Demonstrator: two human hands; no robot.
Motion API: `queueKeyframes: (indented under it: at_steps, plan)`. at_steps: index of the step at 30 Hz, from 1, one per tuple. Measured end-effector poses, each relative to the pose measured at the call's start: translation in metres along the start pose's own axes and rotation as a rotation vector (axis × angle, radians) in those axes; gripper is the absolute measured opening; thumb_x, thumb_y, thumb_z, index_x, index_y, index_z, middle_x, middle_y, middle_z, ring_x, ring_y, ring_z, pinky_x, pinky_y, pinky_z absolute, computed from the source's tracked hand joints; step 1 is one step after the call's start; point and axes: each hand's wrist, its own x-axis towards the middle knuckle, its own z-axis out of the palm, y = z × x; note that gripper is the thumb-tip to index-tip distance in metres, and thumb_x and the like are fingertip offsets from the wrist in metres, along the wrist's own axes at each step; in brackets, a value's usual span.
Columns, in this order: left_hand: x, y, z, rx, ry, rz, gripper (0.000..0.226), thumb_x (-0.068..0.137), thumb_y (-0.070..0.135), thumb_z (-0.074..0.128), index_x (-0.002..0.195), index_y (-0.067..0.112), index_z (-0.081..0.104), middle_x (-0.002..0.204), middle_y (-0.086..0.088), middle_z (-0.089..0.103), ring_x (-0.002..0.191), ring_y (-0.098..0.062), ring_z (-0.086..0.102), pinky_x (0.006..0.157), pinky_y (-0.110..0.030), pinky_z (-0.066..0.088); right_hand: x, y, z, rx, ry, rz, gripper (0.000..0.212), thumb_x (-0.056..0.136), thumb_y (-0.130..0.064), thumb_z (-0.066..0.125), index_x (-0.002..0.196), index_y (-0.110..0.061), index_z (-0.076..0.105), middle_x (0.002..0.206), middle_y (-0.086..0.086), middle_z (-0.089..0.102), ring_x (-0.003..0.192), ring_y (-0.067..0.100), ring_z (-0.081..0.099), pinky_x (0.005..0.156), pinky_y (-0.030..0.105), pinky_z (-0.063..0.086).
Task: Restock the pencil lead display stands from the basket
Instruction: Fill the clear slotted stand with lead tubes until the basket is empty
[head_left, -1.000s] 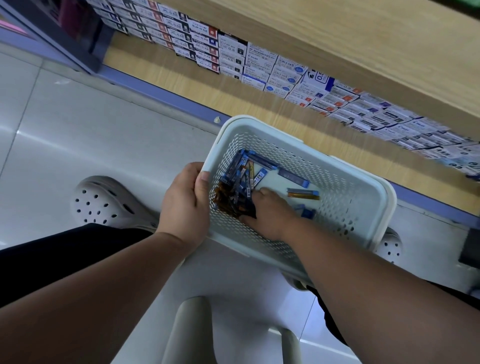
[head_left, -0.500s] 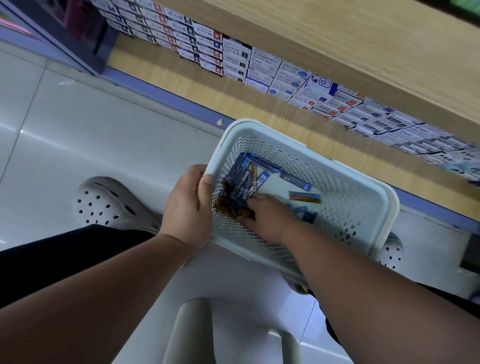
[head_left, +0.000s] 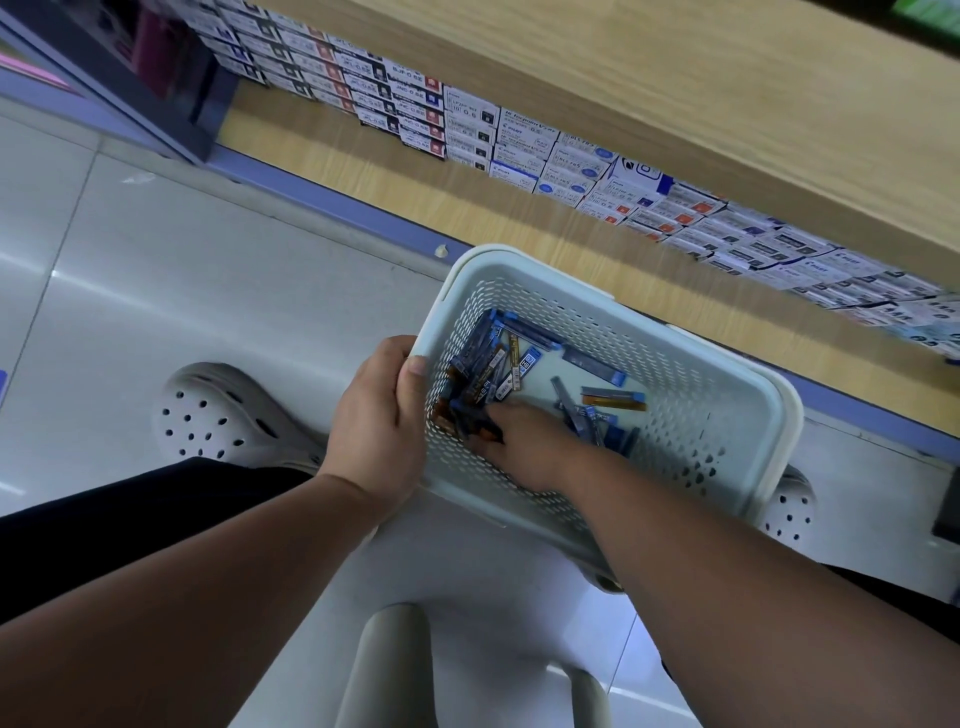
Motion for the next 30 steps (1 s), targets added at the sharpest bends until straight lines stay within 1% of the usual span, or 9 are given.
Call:
queueKeyframes:
  at_steps: [2,4,6,10,15,20,23,25,30]
  plan:
    - [0.0,-0.001,0.0,0.001,-0.001,0.004,0.026,0.103,0.038,0.031,0.11,0.027,0.054,0.089,0.008,0.059,0.083,-0.012,0.051,0.068,-0.027,0.032,0.003,0.0,0.001,-0.001,-0.013,-0.001,0.044,0.099,-0.055,0.051,0.12,-0.018,0.06,0.107,0.004,0.055,0.093,0.021,0.056,0.071,0.032,0.043]
    - [0.0,-0.001,0.0,0.0,-0.005,0.001,0.025,0.102,0.038,0.031,0.109,0.028,0.053,0.089,0.009,0.059,0.083,-0.011,0.051,0.068,-0.026,0.032,0.008,-0.002,-0.001,0.015,-0.014,0.008,0.042,0.097,-0.059,0.053,0.103,-0.018,0.061,0.092,0.001,0.057,0.083,0.019,0.058,0.064,0.03,0.042]
    - [0.001,-0.001,0.0,0.003,-0.008,0.002,0.029,0.102,0.039,0.031,0.11,0.026,0.055,0.09,0.007,0.06,0.084,-0.013,0.052,0.069,-0.028,0.035,0.011,-0.003,-0.004,0.054,-0.014,0.007,0.041,0.095,-0.06,0.056,0.095,-0.019,0.06,0.083,-0.002,0.057,0.076,0.015,0.056,0.062,0.028,0.042]
    - [0.0,-0.001,-0.001,0.016,-0.01,0.012,0.031,0.103,0.04,0.03,0.113,0.025,0.056,0.091,0.005,0.061,0.086,-0.015,0.053,0.071,-0.031,0.037,0.012,0.0,-0.003,0.103,-0.023,-0.014,0.049,0.093,-0.065,0.056,0.116,-0.021,0.062,0.106,0.002,0.066,0.092,0.019,0.061,0.082,0.033,0.053]
    - [0.0,0.0,-0.001,0.02,-0.011,0.016,0.033,0.102,0.039,0.03,0.114,0.024,0.056,0.091,0.005,0.061,0.085,-0.014,0.052,0.07,-0.03,0.035,0.012,-0.001,-0.003,0.151,-0.051,-0.046,0.049,0.094,-0.06,0.057,0.125,-0.023,0.061,0.118,0.002,0.067,0.101,0.019,0.063,0.093,0.04,0.053]
    - [0.0,-0.001,-0.002,0.034,-0.012,0.019,0.033,0.103,0.04,0.03,0.115,0.024,0.056,0.091,0.004,0.06,0.084,-0.015,0.053,0.07,-0.032,0.037,0.008,-0.005,-0.011,0.199,-0.069,-0.067,0.037,0.096,-0.049,0.062,0.115,-0.019,0.066,0.107,0.003,0.07,0.094,0.019,0.065,0.09,0.039,0.054]
    - [0.0,-0.001,-0.002,0.04,-0.014,0.017,0.032,0.104,0.039,0.03,0.115,0.023,0.056,0.089,0.006,0.06,0.082,-0.014,0.052,0.068,-0.03,0.034,0.004,-0.004,-0.016,0.248,-0.067,-0.048,0.029,0.091,-0.044,0.07,0.105,-0.019,0.069,0.096,0.005,0.071,0.088,0.022,0.068,0.082,0.041,0.055]
    - [0.001,-0.001,-0.002,0.043,-0.016,0.011,0.028,0.107,0.035,0.032,0.115,0.022,0.056,0.089,0.005,0.06,0.082,-0.015,0.052,0.067,-0.029,0.033,0.002,-0.001,-0.02,0.259,-0.067,-0.031,0.027,0.088,-0.043,0.075,0.101,-0.02,0.069,0.095,0.004,0.071,0.089,0.021,0.068,0.081,0.039,0.055]
    - [0.0,0.001,-0.002,0.048,-0.016,0.006,0.025,0.106,0.032,0.034,0.114,0.022,0.056,0.09,0.004,0.061,0.082,-0.014,0.053,0.066,-0.029,0.032,-0.002,0.001,-0.03,0.241,-0.189,0.025,0.043,0.088,-0.048,0.074,0.121,-0.02,0.068,0.108,-0.003,0.071,0.097,0.016,0.067,0.092,0.035,0.054]
